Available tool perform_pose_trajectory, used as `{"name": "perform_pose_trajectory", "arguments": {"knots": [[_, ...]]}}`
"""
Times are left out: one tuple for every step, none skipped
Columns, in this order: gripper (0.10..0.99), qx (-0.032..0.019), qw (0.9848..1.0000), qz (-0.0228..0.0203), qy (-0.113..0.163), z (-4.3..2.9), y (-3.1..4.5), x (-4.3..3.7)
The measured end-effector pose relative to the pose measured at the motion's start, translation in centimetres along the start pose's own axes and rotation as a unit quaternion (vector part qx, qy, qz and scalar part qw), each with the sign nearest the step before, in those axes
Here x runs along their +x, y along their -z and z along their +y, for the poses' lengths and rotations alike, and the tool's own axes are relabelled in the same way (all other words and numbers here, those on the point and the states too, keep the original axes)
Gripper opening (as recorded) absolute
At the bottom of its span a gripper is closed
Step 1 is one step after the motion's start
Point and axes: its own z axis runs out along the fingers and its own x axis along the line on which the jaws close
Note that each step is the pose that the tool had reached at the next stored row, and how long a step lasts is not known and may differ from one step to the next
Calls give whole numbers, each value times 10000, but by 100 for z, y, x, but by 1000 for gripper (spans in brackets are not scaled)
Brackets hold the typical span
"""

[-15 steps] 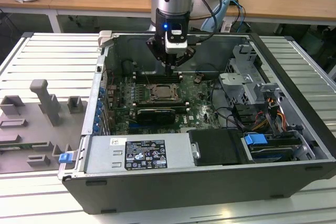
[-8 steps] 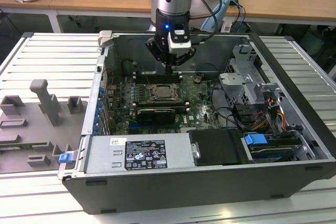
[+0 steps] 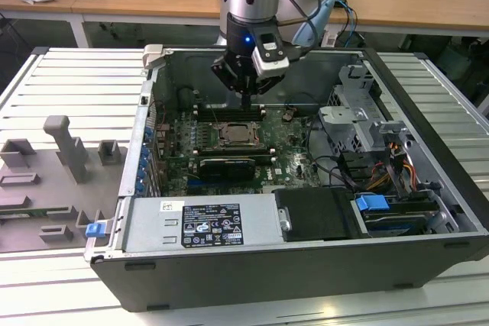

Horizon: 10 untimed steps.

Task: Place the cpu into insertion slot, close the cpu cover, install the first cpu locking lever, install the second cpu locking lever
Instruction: 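Install the first cpu locking lever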

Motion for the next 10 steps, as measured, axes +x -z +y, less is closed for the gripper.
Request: {"name": "perform_pose_trajectory", "arguments": {"knots": [[106,-4,9999,-2,138,0,0,0],[106,-7,9996,-3,265,0,0,0],[106,-13,9989,-5,467,0,0,0],[106,-16,9983,-7,579,0,0,0],[106,-18,9978,-8,664,-1,0,0],[106,-20,9972,-9,749,-15,0,5],[106,-22,9966,-10,822,-40,-1,10],[106,-24,9963,-11,862,-58,-1,15],[106,-25,9959,-11,903,-78,-1,27],[106,-25,9958,-12,919,-86,-1,35]]}}
